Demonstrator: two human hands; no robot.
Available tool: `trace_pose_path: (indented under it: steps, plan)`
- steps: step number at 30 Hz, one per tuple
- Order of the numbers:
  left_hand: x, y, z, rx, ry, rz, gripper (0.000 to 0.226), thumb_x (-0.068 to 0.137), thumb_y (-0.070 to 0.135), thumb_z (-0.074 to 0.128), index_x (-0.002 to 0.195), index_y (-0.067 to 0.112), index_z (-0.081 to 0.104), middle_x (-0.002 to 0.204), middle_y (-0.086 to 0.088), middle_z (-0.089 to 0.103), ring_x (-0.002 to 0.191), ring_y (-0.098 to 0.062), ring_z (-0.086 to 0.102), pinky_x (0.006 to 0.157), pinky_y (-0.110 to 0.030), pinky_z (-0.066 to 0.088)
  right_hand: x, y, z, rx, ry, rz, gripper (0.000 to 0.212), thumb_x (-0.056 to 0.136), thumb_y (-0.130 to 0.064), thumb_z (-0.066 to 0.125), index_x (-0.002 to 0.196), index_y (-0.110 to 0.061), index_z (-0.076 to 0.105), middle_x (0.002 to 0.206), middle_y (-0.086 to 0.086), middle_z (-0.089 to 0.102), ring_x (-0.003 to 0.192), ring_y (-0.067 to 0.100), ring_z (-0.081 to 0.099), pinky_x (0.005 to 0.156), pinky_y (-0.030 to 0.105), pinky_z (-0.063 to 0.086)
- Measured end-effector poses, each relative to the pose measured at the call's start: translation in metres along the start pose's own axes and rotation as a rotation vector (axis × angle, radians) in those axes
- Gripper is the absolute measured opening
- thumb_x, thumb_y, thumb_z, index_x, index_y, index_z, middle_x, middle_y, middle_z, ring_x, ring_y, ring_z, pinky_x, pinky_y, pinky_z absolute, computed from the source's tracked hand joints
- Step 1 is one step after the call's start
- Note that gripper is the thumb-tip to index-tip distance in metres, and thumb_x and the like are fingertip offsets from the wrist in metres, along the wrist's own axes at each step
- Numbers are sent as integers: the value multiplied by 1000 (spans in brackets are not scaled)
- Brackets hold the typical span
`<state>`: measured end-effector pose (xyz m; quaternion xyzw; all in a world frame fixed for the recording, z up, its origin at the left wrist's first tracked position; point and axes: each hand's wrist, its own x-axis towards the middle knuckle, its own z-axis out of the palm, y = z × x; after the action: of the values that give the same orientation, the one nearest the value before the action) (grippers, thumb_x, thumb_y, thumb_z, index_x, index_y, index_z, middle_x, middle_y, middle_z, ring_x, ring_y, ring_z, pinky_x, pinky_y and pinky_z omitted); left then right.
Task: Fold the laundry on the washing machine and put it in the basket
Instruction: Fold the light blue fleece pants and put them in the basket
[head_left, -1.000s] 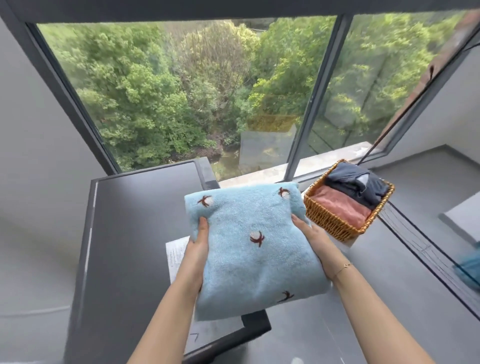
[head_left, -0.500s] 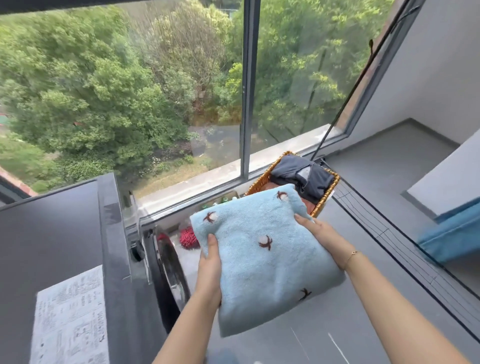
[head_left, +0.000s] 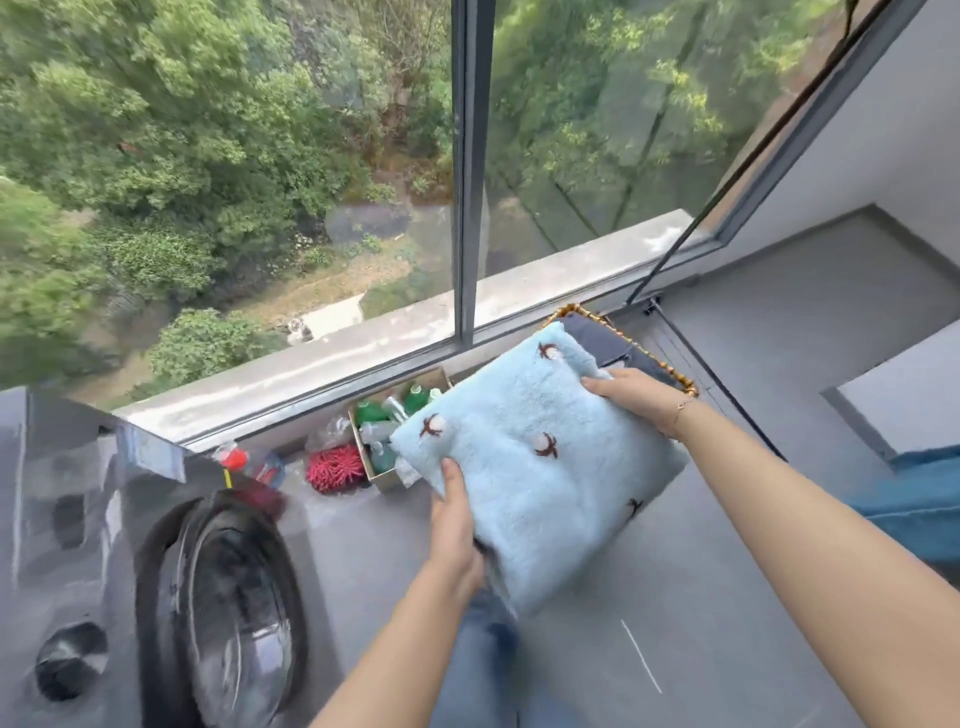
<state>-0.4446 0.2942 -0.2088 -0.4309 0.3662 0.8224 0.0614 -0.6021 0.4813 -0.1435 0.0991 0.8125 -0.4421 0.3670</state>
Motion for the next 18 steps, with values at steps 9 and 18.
trace_pose_path:
  steps: [9, 18]
  plan:
    - [101, -51, 49, 61, 28, -197, 55, 91, 45, 51, 139, 18, 45, 123, -9, 65, 110, -26, 65, 83, -43, 57, 123, 45, -44, -94, -135, 76, 35, 88, -42, 62, 118, -24, 62, 114, 0, 68, 103, 18, 65, 95, 39, 50]
    - [116, -70, 65, 281, 495, -81, 34, 96, 32, 54, 122, 15, 38, 116, -5, 59, 98, -21, 60, 81, -39, 53, 160, 48, -40, -128, -482, 109, 29, 88, -60, 52, 114, -46, 55, 108, -18, 67, 96, 2, 65, 76, 18, 51]
